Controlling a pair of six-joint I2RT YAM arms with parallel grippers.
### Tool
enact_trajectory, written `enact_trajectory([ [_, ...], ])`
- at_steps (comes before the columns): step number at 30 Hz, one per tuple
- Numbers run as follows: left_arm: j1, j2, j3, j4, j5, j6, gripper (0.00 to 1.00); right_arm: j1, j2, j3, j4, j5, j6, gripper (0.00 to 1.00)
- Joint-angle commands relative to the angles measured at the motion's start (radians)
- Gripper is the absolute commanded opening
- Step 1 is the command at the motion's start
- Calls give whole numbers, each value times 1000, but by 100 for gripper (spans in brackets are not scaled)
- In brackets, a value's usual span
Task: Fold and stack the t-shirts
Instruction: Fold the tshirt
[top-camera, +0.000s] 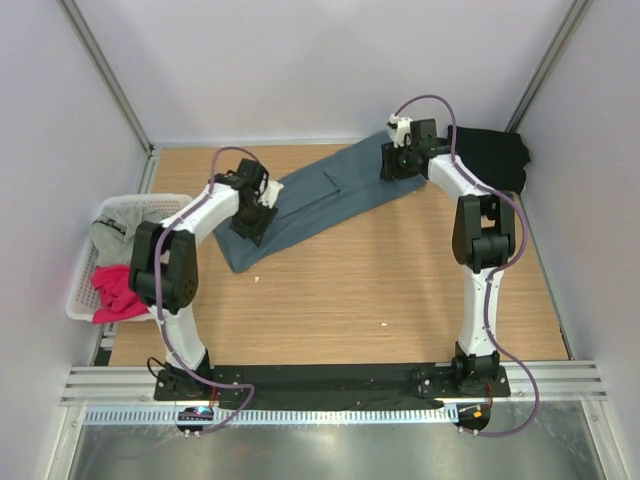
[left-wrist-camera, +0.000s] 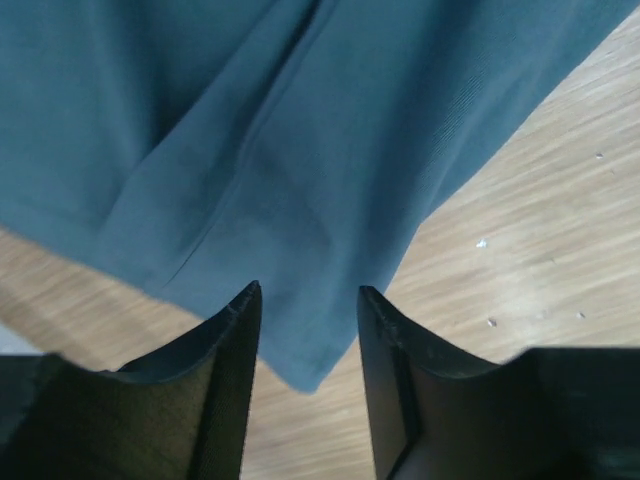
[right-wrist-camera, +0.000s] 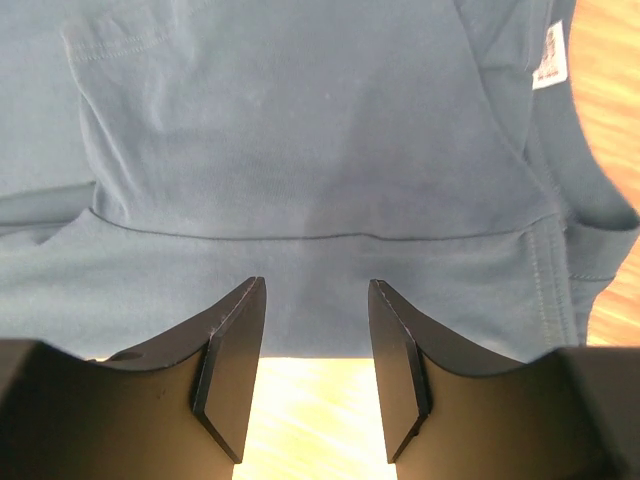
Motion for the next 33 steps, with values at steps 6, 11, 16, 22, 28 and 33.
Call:
enact_trajectory([
  [6, -32, 102, 18, 84, -100, 38, 40, -2, -28, -16, 24, 13, 36, 52],
  [11, -53, 112, 0, 57, -63, 28, 40, -2, 33, 56, -14, 44, 28, 52],
  [16, -116, 135, -31, 28, -80, 33, 38, -2, 136, 170, -92, 47, 48, 52],
  [22, -177, 151, -63, 32, -117, 33, 37, -1, 160, 191, -106, 42, 60, 52],
  [28, -239, 174, -61, 11, -120, 30, 33, -2, 188, 231, -157, 49, 40, 52],
  [33, -266, 191, -64, 12, -164, 16, 35, -2, 183, 219, -157, 41, 40, 52],
])
